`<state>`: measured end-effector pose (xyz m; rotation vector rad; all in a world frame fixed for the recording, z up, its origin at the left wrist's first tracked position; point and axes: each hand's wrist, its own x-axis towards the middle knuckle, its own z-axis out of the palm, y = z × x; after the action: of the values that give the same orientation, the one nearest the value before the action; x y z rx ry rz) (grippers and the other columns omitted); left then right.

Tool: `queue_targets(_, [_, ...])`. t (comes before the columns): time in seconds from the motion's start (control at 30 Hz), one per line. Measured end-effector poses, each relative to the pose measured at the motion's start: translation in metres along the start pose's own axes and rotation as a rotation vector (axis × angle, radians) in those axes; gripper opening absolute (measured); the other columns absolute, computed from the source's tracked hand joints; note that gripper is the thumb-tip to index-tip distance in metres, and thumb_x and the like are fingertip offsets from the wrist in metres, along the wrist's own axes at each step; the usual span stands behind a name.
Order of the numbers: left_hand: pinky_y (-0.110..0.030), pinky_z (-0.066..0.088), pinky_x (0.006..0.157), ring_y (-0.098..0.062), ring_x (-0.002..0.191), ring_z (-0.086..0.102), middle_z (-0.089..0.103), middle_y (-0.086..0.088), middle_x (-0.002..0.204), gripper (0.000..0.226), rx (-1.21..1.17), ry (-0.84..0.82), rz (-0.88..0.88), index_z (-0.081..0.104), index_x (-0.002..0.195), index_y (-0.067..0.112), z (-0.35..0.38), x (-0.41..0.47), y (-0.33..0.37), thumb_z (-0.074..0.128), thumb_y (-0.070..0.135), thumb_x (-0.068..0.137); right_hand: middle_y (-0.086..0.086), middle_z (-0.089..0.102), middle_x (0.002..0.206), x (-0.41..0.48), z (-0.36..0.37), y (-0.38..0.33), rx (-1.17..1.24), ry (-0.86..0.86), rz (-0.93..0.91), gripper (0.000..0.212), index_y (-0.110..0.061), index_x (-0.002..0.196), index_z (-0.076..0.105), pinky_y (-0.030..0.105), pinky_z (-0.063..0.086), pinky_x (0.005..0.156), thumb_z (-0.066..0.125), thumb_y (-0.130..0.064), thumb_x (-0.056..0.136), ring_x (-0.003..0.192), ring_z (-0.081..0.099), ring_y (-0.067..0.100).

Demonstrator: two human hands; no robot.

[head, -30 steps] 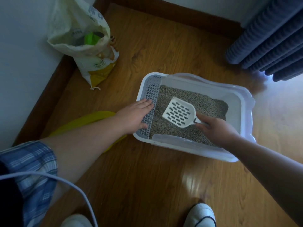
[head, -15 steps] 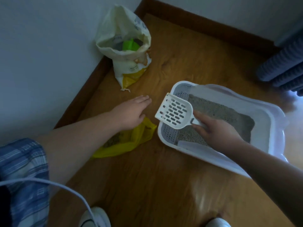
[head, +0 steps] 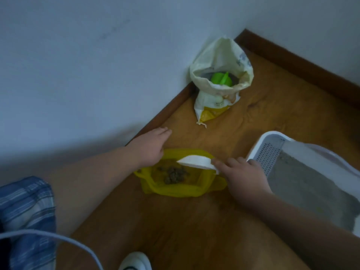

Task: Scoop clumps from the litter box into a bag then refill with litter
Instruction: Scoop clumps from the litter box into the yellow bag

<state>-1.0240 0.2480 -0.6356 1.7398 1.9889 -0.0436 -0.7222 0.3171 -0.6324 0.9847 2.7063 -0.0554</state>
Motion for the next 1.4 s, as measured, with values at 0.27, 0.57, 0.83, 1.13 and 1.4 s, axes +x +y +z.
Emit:
queue_targets(0.27, [-0.027, 0.008, 0.121, -0.014, 0.153, 0.009, 0.006, 0.000, 0.167, 0.068, -0.048, 0.011, 0.022, 0.008, 0.160, 0.020, -0.004, 0.002, 0.005, 0.040, 0.016, 0.101, -0.007, 0.049, 0.133, 0.005, -0.011, 0.004, -0.029, -0.079, 0.007, 0.068, -0.046, 0.153, 0.016, 0.037, 0.041, 0.093, 0.049, -0.028, 0.097, 0.118, 0.049, 0.021])
queue_targets(0.57, [-0.030, 0.015, 0.121, -0.014, 0.152, 0.011, 0.009, 0.001, 0.167, 0.068, -0.052, 0.014, 0.099, 0.009, 0.160, 0.023, -0.006, 0.012, 0.027, 0.042, 0.017, 0.101, -0.018, 0.069, 0.096, -0.018, -0.023, 0.028, 1.026, -0.269, 0.310, 0.028, -0.045, 0.119, 0.058, 0.017, 0.051, 0.062, 0.064, -0.034, 0.094, 0.076, 0.066, -0.005])
queue_targets(0.83, [-0.038, 0.018, 0.123, -0.020, 0.152, 0.014, 0.013, -0.004, 0.166, 0.071, 0.012, 0.056, 0.156, 0.012, 0.159, 0.020, -0.021, 0.032, 0.064, 0.046, 0.017, 0.097, -0.003, 0.067, 0.091, -0.004, -0.069, 0.057, 0.875, -0.130, 0.479, 0.019, -0.027, 0.106, 0.052, 0.023, 0.053, 0.053, 0.066, -0.024, 0.093, 0.066, 0.068, 0.011])
queue_targets(1.13, [-0.041, 0.038, 0.111, -0.022, 0.136, 0.042, 0.045, -0.004, 0.149, 0.061, 0.092, 0.191, 0.167, 0.034, 0.150, 0.017, -0.048, 0.050, 0.074, 0.049, 0.024, 0.092, 0.013, 0.064, 0.092, 0.057, -0.149, 0.072, 1.507, -0.080, 0.625, 0.028, -0.005, 0.118, 0.064, 0.030, 0.051, 0.060, 0.057, -0.024, 0.099, 0.074, 0.061, 0.020])
queue_targets(1.4, [-0.042, 0.028, 0.119, -0.024, 0.146, 0.029, 0.032, -0.005, 0.159, 0.052, 0.117, 0.238, 0.114, 0.034, 0.151, 0.020, -0.051, 0.040, 0.061, 0.041, 0.033, 0.101, 0.015, 0.069, 0.102, 0.135, -0.173, 0.082, 2.058, -0.188, 0.823, 0.025, -0.002, 0.116, 0.056, 0.023, 0.059, 0.059, 0.056, -0.020, 0.099, 0.072, 0.068, 0.017])
